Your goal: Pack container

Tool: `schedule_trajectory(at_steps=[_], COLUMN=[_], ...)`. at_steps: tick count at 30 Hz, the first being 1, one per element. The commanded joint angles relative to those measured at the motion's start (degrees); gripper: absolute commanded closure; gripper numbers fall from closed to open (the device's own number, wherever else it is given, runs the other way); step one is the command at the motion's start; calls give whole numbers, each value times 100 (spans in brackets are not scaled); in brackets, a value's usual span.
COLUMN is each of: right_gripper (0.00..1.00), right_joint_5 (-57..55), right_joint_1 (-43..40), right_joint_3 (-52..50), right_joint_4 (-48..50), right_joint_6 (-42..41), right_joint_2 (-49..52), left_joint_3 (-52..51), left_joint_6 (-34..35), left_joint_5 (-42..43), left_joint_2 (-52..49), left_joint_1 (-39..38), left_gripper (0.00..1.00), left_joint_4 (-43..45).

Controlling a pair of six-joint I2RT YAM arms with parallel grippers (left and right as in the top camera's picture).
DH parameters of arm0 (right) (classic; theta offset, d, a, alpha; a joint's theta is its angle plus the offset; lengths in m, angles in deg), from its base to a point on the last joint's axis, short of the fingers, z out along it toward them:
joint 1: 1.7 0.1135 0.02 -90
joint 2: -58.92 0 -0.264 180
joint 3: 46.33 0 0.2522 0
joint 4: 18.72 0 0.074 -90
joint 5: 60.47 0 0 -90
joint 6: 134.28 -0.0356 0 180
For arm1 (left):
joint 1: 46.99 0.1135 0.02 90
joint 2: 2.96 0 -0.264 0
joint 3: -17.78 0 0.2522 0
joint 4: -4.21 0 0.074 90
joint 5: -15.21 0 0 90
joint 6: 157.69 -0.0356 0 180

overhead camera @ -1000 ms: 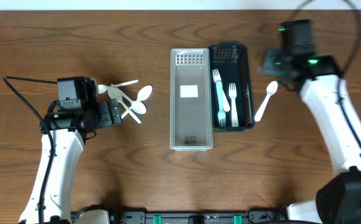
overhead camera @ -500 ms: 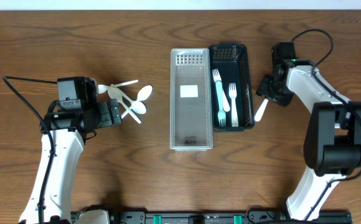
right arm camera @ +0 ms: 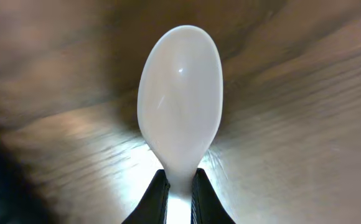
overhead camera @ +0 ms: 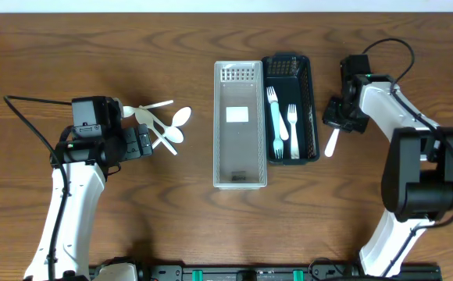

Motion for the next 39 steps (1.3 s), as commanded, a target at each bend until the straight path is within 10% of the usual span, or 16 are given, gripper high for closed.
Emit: schedule_trajectory(at_steps=[1,8,16,24,34,39], right_gripper=[99,99,99,39,26,1], right_joint_5=[-109,527,664,1196,472,494], right_joint_1=[94,595,1255,1368,-350,-1399], right_joint_3=[396,470,197,391,979,846], right_joint_4=[15,439,494,957,-221,-922], right_joint_6=[396,673,656,896,944,730], right_joint_2=[-1228,-2315,-1274,-1172,-1939,-1814], left_joint_3=[98,98,98,98,87,343], left_joint_6=[-55,-55,-55,122,645,999], left_joint_5=[-70,-68,-70,114,293,302], left_joint_2=[-22,-22,-22,-22,-52,-55], left_joint_1=[22,22,22,22,17,17], left_gripper=[2,2,2,2,2,9], left_joint_4=[-20,-20,-20,-87,-269,-262])
